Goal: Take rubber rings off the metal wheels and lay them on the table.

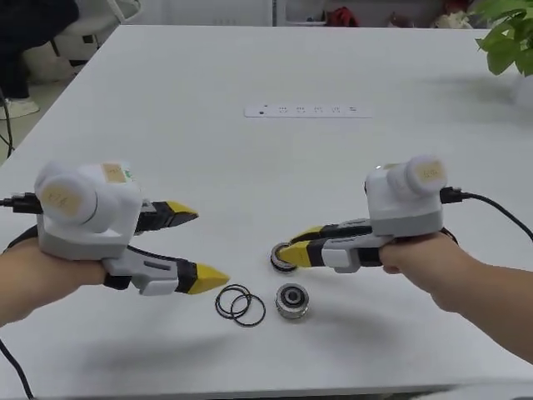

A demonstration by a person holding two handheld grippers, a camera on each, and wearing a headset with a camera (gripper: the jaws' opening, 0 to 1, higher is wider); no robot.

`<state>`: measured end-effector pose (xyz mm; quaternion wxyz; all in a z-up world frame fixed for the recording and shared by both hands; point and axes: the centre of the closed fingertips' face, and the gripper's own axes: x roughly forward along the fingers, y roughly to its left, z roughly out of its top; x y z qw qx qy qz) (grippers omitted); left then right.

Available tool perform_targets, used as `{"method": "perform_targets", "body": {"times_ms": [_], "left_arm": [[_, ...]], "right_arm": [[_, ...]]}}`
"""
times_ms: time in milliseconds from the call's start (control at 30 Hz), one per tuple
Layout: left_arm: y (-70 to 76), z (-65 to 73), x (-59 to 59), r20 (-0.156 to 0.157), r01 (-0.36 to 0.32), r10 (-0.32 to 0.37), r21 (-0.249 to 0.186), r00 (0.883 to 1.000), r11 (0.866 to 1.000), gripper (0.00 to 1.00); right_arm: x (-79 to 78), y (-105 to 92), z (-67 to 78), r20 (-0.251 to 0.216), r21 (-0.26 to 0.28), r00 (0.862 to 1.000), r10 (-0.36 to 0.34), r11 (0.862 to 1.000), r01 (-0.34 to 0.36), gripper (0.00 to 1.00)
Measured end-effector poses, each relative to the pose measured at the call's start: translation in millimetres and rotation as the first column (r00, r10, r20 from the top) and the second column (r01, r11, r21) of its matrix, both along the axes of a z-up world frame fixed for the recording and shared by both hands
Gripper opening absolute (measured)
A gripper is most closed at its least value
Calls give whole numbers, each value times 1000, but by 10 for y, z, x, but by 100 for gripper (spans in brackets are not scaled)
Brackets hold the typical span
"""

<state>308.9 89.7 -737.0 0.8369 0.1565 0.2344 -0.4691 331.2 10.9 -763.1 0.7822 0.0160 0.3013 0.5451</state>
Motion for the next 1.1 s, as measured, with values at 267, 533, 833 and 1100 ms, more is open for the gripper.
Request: {"method": "perform_targets", "body": {"times_ms": [267, 533, 833, 1100], "left_arm": [[-78, -68, 82, -17, 5, -5, 12, 1000, 1000, 63], [-151, -139, 137, -34, 13, -12, 18, 999, 1000, 60], [-256, -206, 177, -49, 24, -24, 11, 999, 1000, 55], [-382, -296, 200, -74, 43, -42, 7, 996, 999, 51]], "right_arm": [[78, -124, -64, 43, -36, 999, -14, 999, 16, 23], [76, -145, -205, 85, -91, 996, 15, 996, -8, 33], [91, -181, -309, 90, -115, 996, 23, 993, -12, 32], [76, -162, -392, 95, -129, 995, 39, 991, -27, 30]]}}
